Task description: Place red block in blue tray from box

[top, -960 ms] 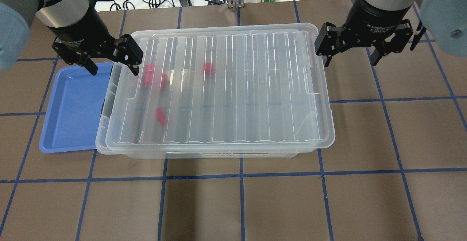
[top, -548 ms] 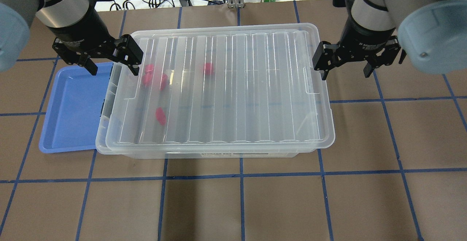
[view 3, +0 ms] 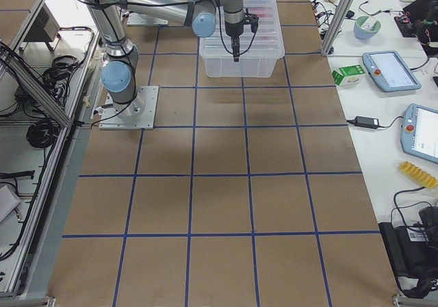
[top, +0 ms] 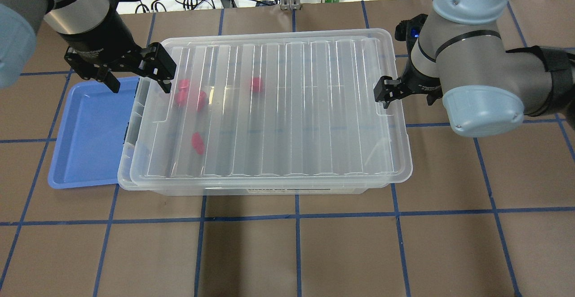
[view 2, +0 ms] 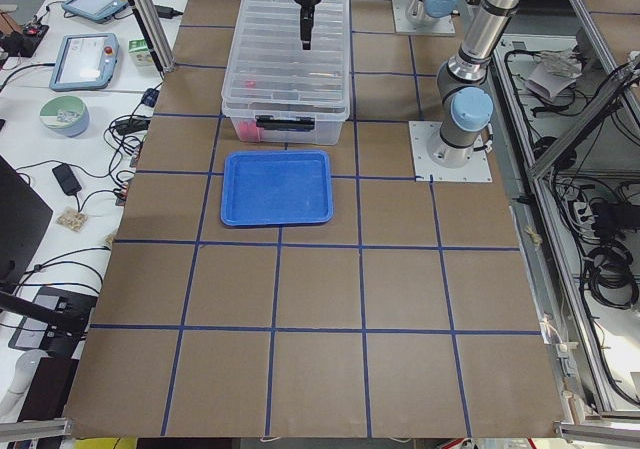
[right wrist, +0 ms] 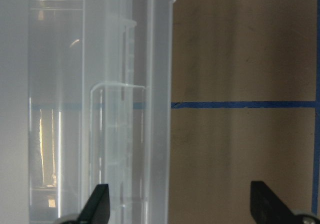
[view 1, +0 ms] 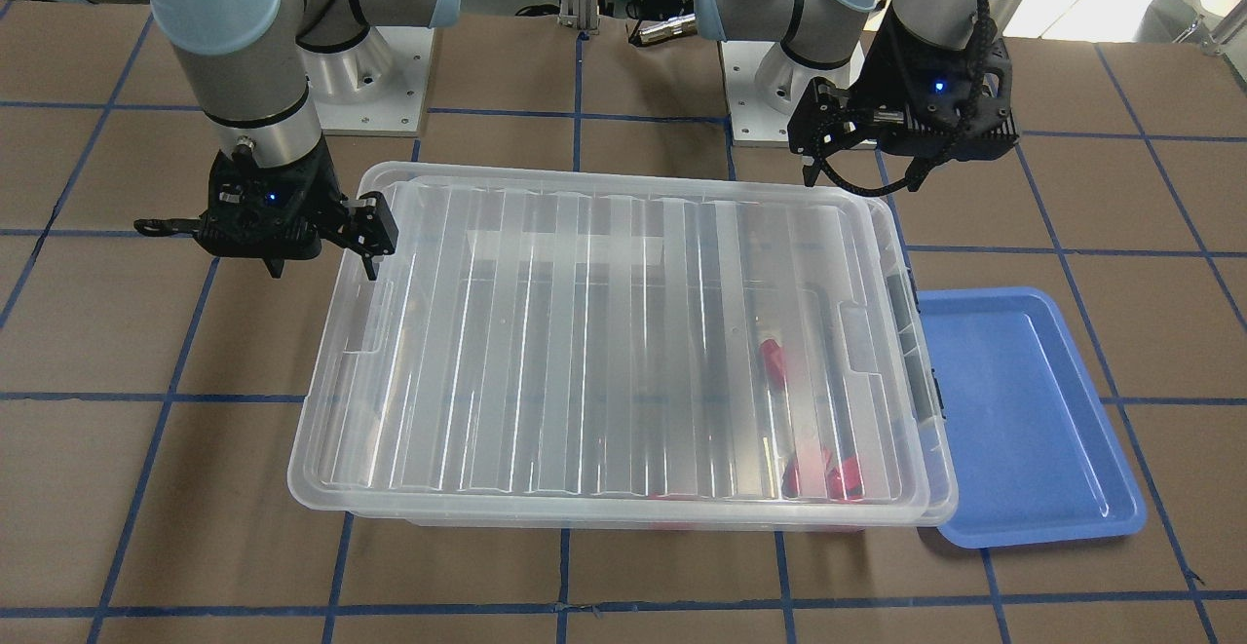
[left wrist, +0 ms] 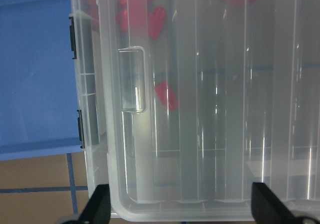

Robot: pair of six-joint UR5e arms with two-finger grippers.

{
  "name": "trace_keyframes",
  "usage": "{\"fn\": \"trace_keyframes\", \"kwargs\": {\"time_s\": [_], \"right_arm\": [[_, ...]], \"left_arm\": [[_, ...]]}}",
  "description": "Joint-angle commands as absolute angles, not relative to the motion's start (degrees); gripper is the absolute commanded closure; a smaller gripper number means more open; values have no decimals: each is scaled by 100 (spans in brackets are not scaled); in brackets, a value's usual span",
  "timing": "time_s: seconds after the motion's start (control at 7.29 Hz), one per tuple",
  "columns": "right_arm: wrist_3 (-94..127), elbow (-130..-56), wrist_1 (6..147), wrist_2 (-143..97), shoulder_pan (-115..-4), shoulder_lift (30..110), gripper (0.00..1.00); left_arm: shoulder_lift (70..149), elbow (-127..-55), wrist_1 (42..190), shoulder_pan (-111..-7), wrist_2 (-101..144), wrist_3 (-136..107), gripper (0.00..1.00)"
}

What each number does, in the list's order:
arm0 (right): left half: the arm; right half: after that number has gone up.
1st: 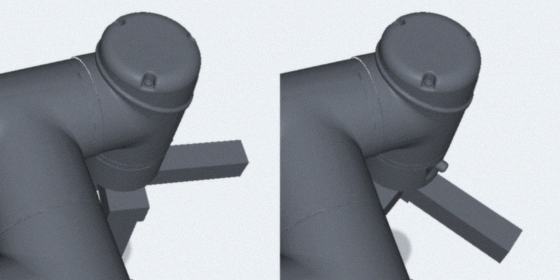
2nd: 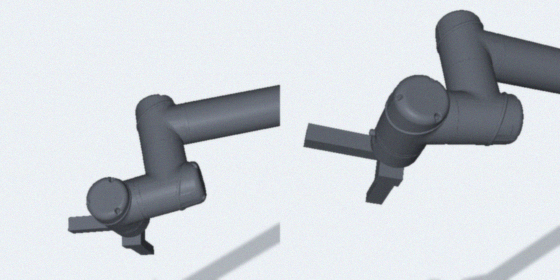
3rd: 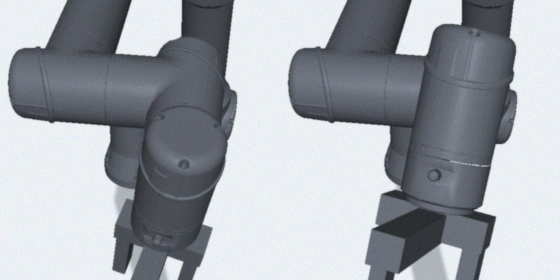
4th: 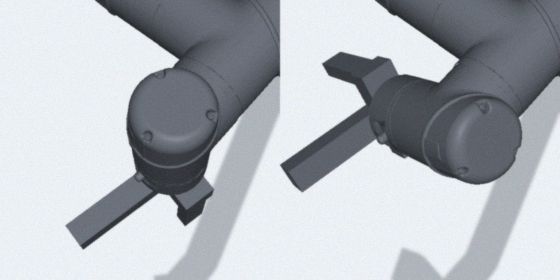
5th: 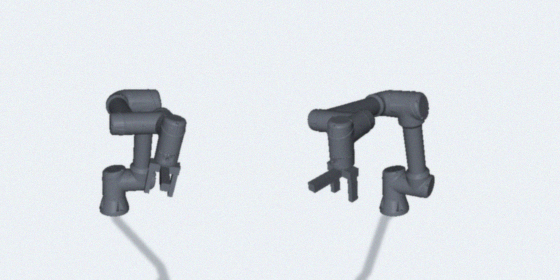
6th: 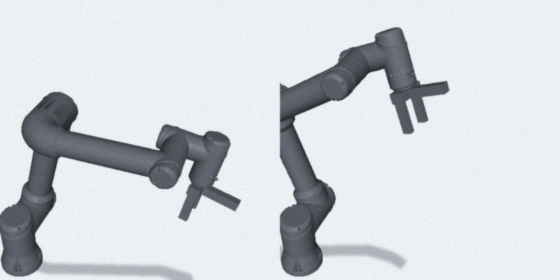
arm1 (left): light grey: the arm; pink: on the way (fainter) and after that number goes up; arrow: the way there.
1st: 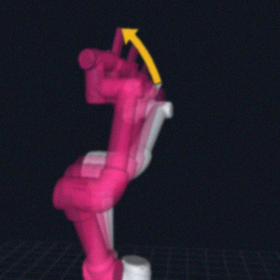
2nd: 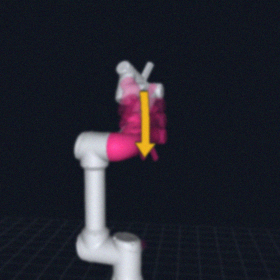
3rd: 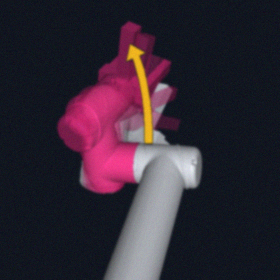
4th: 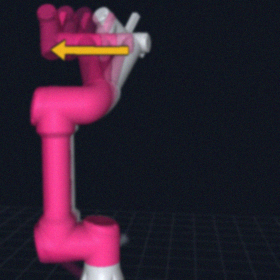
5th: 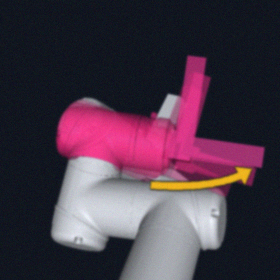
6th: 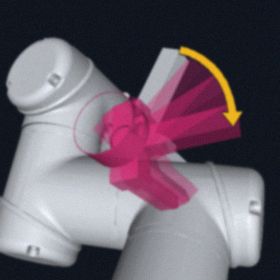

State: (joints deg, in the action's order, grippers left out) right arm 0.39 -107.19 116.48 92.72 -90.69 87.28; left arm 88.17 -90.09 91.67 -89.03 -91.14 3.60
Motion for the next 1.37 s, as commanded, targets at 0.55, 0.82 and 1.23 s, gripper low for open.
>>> {"fn": "trace_keyframes", "kwargs": {"time_s": [0.55,0.82,1.23], "right_arm": [[-263,-10397,11575,9648,-8930,8244,0],[-920,-10424,11567,9913,-8738,8244,0],[-976,-10397,11198,9984,-8175,8297,0]], "left_arm": [[8815,-9009,9167,-8903,-9114,360,0],[8815,-9009,9167,-8903,-9114,352,0],[8815,-9009,9167,-8903,-9114,360,0]]}}
